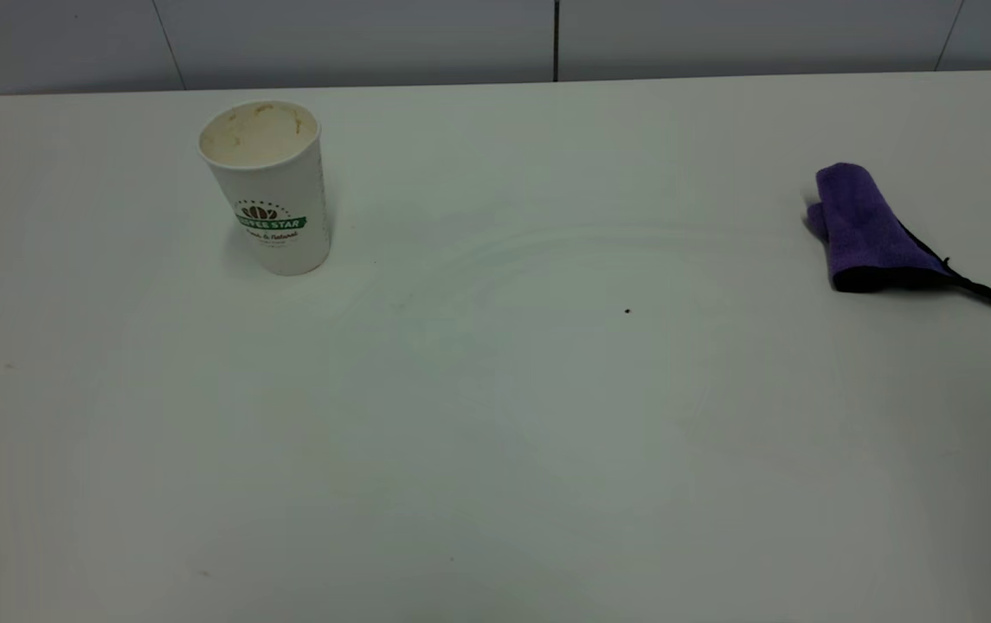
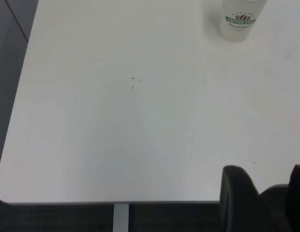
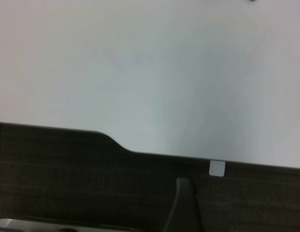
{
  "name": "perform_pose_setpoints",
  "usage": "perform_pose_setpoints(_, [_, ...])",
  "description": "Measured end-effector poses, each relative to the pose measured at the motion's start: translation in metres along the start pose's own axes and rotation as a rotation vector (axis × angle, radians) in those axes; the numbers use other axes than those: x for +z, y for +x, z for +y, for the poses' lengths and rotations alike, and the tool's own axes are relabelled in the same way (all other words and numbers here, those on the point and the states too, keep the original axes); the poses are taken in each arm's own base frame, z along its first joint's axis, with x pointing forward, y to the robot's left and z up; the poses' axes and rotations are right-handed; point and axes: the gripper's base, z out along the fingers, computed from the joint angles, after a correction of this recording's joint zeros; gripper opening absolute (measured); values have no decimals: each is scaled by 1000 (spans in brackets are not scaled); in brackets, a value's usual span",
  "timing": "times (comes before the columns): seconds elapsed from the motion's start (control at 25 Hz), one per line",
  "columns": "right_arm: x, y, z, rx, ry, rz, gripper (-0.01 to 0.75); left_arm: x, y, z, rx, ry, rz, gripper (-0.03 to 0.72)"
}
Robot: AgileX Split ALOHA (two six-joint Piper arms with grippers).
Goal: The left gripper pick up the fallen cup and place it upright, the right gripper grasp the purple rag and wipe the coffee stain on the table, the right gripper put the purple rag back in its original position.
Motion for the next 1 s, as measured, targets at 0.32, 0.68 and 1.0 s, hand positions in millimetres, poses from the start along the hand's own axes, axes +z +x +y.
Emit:
perform_pose_setpoints(0.32, [-22,18,-1,30,55,-185,670,0,0,0,0,0,0,275])
perform_pose_setpoints(0.68, [-39,38,1,21,77,-356,646,0,0,0,1,0,0,275])
perform_pose_setpoints(1.0, [-42,42,1,20,81,-381,623,0,0,0,1,0,0,275])
